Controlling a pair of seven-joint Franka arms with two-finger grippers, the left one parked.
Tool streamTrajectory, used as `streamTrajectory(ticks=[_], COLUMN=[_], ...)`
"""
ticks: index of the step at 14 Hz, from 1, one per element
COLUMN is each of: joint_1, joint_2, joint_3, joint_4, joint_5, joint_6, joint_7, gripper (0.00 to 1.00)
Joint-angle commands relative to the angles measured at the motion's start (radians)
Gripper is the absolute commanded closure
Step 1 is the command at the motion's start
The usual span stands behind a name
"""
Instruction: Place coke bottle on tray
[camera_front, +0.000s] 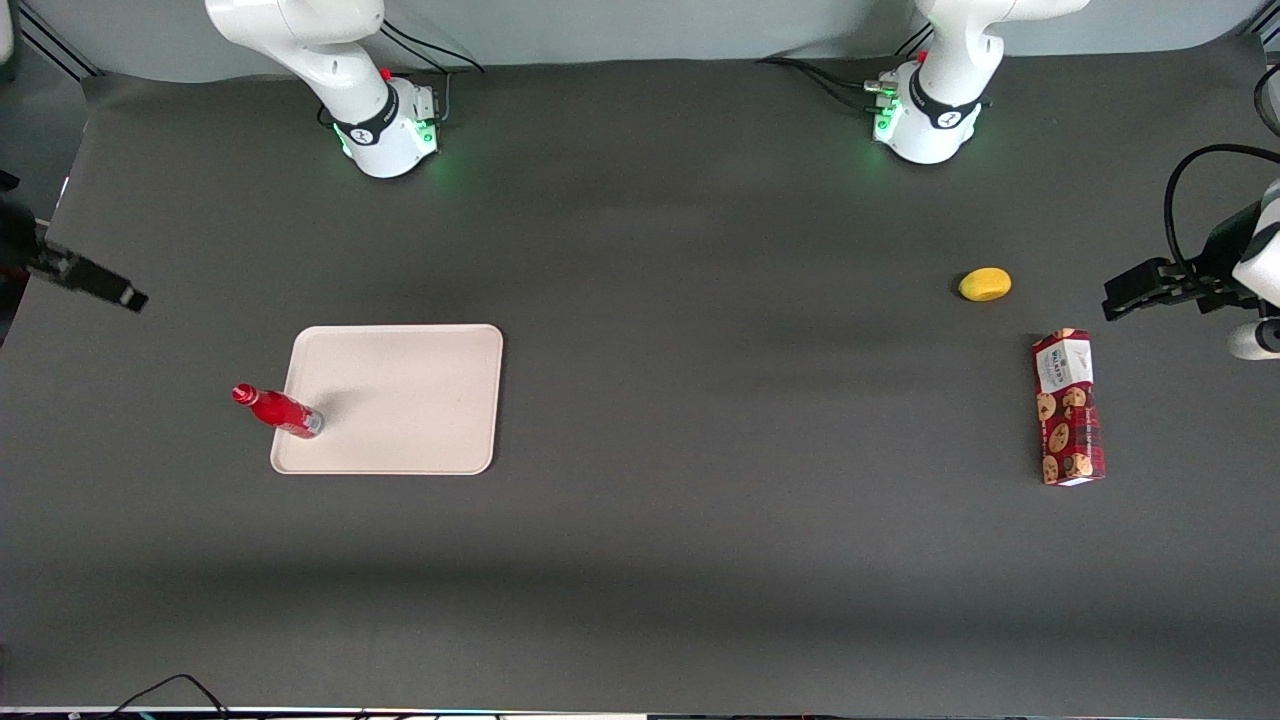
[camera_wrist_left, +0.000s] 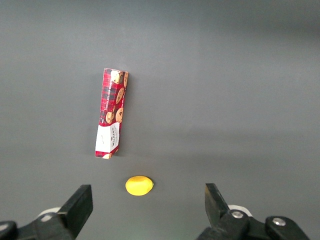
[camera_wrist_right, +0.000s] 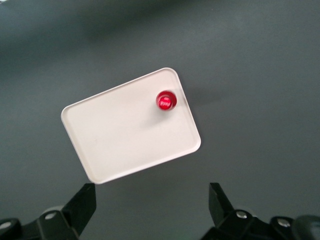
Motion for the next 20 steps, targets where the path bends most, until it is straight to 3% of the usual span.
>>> streamTrajectory(ticks=[1, 3, 6, 8, 20], joint_1=[0.014, 0.015, 0.016, 0.014, -0.002], joint_2=[-0.107, -0.107, -0.076, -0.064, 0.082], joint_3=[0.005, 0.010, 0.030, 0.045, 0.034], joint_4=[-0.082, -0.075, -0.039, -0.037, 0.107], joint_5=[0.016, 0.002, -0.003, -0.078, -0.072], joint_6=[-0.003, -0.022, -0.022, -0.032, -0.034], joint_7=[-0.132, -0.229, -0.223, -0.225, -0.228], gripper=[0.00, 0.00, 0.00, 0.00, 0.00])
